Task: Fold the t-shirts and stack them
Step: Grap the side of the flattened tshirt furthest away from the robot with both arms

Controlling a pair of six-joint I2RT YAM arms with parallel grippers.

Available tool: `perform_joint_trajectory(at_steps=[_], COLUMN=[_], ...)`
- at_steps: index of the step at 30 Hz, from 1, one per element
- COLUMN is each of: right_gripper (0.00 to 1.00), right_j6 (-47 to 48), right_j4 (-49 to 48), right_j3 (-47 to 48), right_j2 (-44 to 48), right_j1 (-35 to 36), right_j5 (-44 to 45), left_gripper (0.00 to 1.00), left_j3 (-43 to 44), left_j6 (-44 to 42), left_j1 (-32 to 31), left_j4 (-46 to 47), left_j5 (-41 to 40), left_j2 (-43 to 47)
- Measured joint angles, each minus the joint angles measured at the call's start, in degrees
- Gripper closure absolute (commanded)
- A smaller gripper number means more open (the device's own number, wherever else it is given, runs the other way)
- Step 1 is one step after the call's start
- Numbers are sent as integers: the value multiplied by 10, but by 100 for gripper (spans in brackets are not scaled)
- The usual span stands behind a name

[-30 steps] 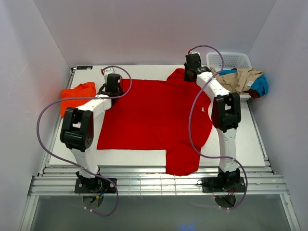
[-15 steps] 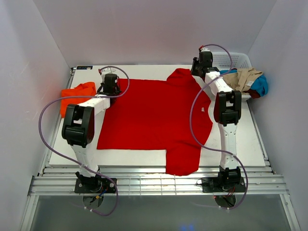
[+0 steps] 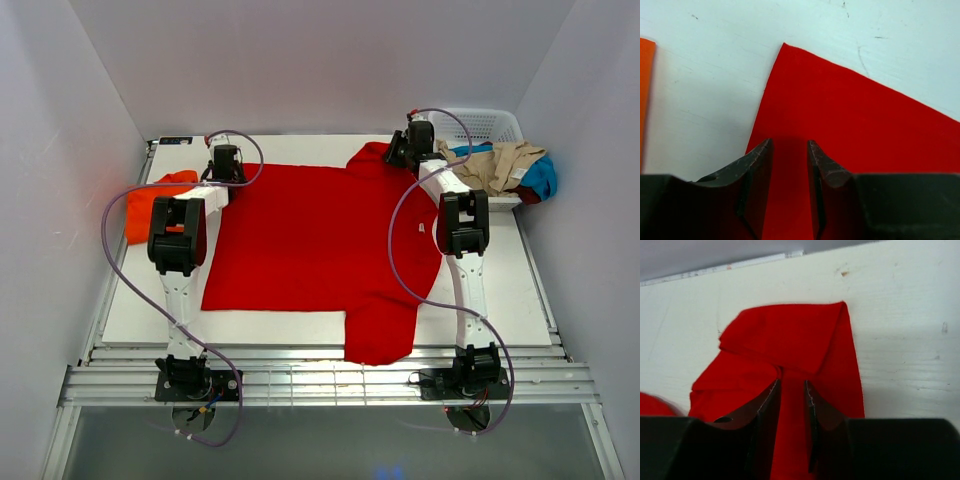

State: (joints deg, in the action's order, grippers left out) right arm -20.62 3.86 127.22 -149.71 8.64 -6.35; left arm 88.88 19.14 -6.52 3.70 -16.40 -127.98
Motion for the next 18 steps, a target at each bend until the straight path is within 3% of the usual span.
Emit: perform_joint_trajectory(at_steps=[18], right_gripper=[62], right_j6=[-33], right_j4=[-40], right_j3=[18], right_j2=[-28], right_j1=[-6], right_j5=[-11], left_gripper=[58], left_j3=[5], left_j6=[-20], left_j1=[19], left_j4=[16], left_j5=[11], left_j2=[-9])
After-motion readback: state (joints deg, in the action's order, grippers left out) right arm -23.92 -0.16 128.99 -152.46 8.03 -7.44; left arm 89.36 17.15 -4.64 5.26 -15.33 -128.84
